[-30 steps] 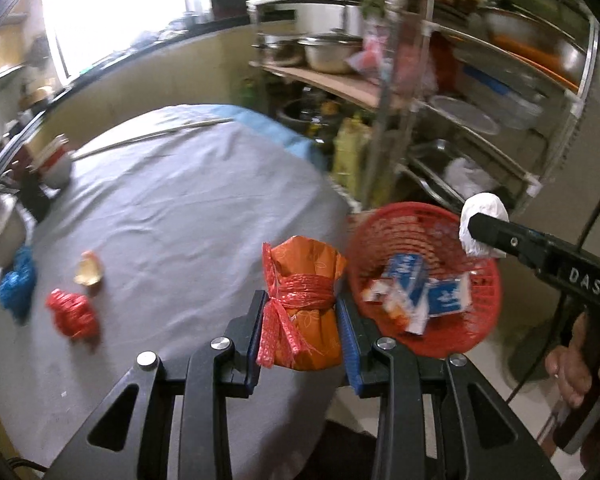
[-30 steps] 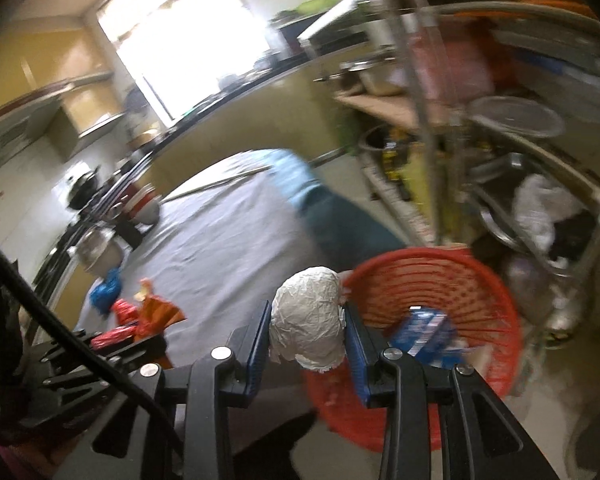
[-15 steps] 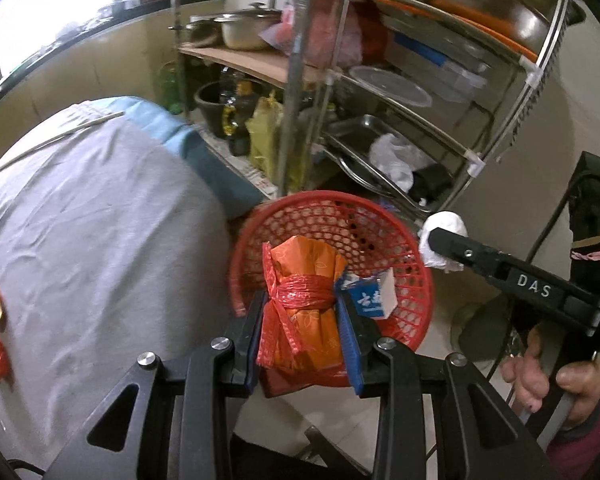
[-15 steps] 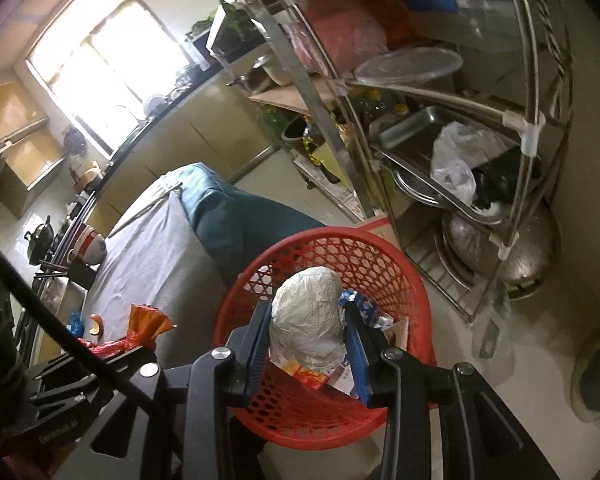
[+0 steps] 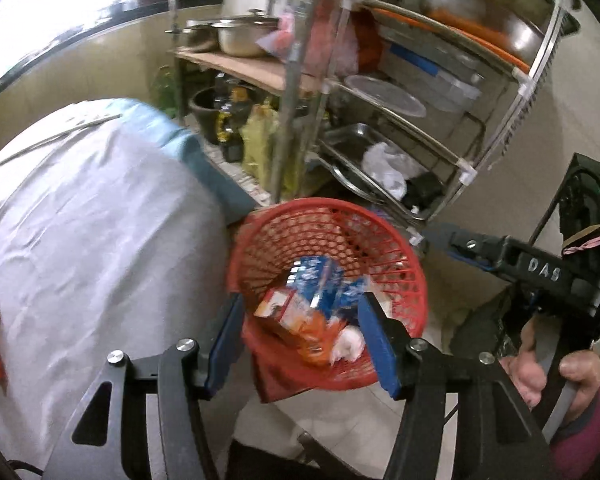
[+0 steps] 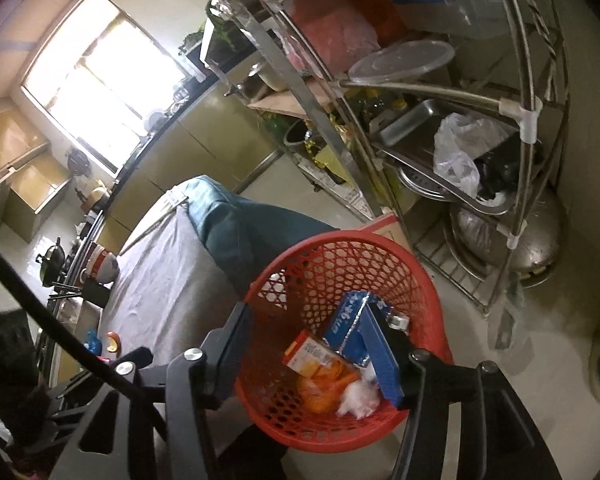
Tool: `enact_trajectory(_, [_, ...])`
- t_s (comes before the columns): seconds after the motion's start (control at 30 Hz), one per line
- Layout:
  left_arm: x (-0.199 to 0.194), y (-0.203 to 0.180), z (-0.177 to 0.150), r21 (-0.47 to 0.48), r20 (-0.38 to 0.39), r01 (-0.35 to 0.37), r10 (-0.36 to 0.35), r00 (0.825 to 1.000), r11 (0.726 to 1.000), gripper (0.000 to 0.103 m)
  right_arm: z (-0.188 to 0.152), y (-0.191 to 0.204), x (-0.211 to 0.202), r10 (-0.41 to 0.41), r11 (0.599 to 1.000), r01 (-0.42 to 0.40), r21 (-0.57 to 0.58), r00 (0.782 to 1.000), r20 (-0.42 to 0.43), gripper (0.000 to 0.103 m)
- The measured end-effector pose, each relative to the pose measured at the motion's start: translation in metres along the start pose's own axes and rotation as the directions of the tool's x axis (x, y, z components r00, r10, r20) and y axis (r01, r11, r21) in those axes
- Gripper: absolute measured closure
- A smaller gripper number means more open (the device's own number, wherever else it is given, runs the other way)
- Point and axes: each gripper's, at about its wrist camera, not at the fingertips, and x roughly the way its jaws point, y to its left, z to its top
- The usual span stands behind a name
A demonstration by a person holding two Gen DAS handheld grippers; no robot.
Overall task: Collect trash
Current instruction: 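Carry both bags to the red basket and release them, then grasp the blue plastic bag with the left gripper while right gripper grasps orange peel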
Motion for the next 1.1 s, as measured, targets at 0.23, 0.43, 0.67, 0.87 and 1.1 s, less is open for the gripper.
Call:
enact_trajectory(0.23, [-0.043,0.062,-0.04,-0.133,0.015,-0.114,0.117,0.993,0.985,0.042,-0.013,0.055,0.019,0.046,0.993,-0.049,-0.104,0.998,-0.034,0.043])
enact_trajectory(0.43, [-0.101,0.125,-0.104,-0.281,0.039,-0.269,0.292,0.956,0.921,0.038,-0.036,0.123,0.049,0.117,0.97,-0.139,-0.202,0.986,-0.115,0.043])
enact_trajectory(0.67, [-0.164,0.208,-0.178,-0.497,-0.015,-0.433,0.492,0.871,0.752,0.038,-0.084,0.218,0.08,0.195,0.901,-0.272,-0.337,0.95,-0.245,0.043])
enact_trajectory(0.87, [-0.202,0.271,-0.208,-0.6,-0.055,-0.488,0.577,0.815,0.633,0.038,-0.108,0.283,0.098,0.229,0.839,-0.347,-0.418,0.924,-0.306,0.043])
enact_trajectory(1.1, [-0.214,0.344,-0.185,-0.618,-0.055,-0.499,0.6,0.798,0.608,0.037,-0.1,0.336,0.15,0.214,0.814,-0.373,-0.445,0.905,-0.367,0.045])
